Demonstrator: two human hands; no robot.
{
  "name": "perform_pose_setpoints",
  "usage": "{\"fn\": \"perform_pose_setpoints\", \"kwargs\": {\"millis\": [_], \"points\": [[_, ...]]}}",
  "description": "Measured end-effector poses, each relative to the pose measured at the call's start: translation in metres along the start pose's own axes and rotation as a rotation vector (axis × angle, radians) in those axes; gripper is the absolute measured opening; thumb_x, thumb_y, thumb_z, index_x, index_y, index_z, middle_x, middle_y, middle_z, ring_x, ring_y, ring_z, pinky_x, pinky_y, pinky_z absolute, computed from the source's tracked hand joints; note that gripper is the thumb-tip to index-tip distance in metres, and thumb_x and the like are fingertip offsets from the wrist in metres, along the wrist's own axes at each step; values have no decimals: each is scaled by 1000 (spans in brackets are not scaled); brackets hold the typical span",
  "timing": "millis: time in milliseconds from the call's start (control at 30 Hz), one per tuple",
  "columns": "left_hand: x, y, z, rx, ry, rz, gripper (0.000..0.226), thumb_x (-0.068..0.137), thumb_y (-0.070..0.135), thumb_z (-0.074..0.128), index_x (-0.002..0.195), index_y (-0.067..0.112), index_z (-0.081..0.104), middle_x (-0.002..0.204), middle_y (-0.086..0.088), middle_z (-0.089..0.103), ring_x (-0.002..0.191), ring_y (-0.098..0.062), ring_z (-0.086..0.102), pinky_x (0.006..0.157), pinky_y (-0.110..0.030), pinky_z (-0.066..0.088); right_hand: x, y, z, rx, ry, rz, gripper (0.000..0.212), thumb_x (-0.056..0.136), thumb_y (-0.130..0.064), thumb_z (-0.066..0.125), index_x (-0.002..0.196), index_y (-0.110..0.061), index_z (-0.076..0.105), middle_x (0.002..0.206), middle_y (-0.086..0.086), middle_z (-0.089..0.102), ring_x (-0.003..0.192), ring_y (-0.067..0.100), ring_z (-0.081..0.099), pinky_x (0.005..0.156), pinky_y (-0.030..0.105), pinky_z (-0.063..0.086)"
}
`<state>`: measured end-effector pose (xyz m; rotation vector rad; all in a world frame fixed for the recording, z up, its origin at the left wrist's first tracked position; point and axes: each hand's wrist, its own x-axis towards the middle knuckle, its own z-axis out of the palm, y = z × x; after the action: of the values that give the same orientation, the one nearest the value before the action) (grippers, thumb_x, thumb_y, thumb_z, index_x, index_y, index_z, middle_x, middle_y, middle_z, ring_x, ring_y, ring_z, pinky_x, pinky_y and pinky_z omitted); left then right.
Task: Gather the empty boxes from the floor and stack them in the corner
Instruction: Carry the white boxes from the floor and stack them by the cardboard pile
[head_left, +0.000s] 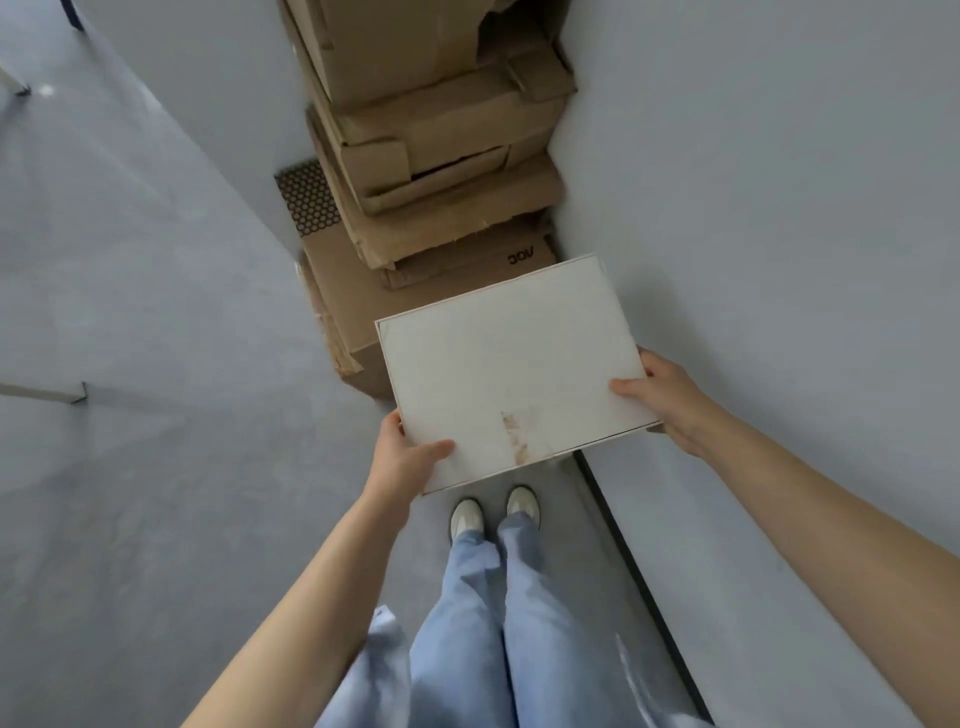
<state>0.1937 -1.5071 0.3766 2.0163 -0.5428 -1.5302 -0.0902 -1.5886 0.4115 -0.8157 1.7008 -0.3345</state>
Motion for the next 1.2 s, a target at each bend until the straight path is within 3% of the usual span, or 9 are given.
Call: {"fn": "perform_pose_setpoints", "kwargs": {"millis": [100,200,367,500,567,667,800,1033,1200], "points": [[22,-1,11,72,18,-38,60,80,1,73,133,8,45,119,-3,57,104,-21,56,75,-27,44,32,5,3,13,-38,24,45,88,-10,60,124,-37,55,114,-7,66,96,13,61,80,31,48],[32,-11,17,149,22,-76,55,84,0,68,132,7,44,118,-4,54,102,-21,54,68,-26,43,49,13,8,19,-39,38,45,89,-5,55,128,-28,56,114,-2,65,96,15,61,68,25,43],[51,-32,31,160,36,-94,53,87,0,63,135,10,44,127,0,52,104,-18,53,63,-17,40,78,40,5,32,-49,77,55,83,0,53,130,-28,57,120,-1,67,111,21,62,96,38,48],[58,-35,35,21,76,-135,45,92,8,63,133,12,46,127,1,54,105,-21,56,84,-33,48,83,58,9,191,135,195,72,79,-9,67,144,-20,41,143,1,47,125,21,51,108,42,39],[64,-35,38,-79,79,-187,34,95,15,59,128,19,52,124,1,60,100,-20,60,91,-45,49,82,60,11,449,255,388,54,81,-4,70,131,-8,50,137,14,50,111,26,58,97,40,45],[70,-29,41,-150,67,-242,22,99,23,54,119,29,56,111,7,63,91,-15,59,84,-47,45,79,53,19,797,107,594,16,87,-8,66,101,-6,60,113,18,61,90,33,61,83,54,51],[77,-19,49,-159,63,-266,17,99,25,53,115,31,55,104,11,62,89,-15,58,84,-46,43,88,51,17,888,36,578,24,94,-14,58,116,-5,54,106,17,62,97,37,60,83,63,46],[98,12,77,-162,38,-252,19,99,25,52,117,31,54,110,6,62,90,-18,59,84,-46,43,111,34,-1,950,95,543,9,94,-14,58,96,-6,55,104,15,60,110,32,56,88,52,48],[107,24,84,-198,12,-271,28,99,25,52,126,27,54,119,1,62,105,-27,58,91,-54,44,125,23,-7,956,120,507,8,96,-7,54,103,-5,56,117,16,59,120,31,55,90,51,48]]}}
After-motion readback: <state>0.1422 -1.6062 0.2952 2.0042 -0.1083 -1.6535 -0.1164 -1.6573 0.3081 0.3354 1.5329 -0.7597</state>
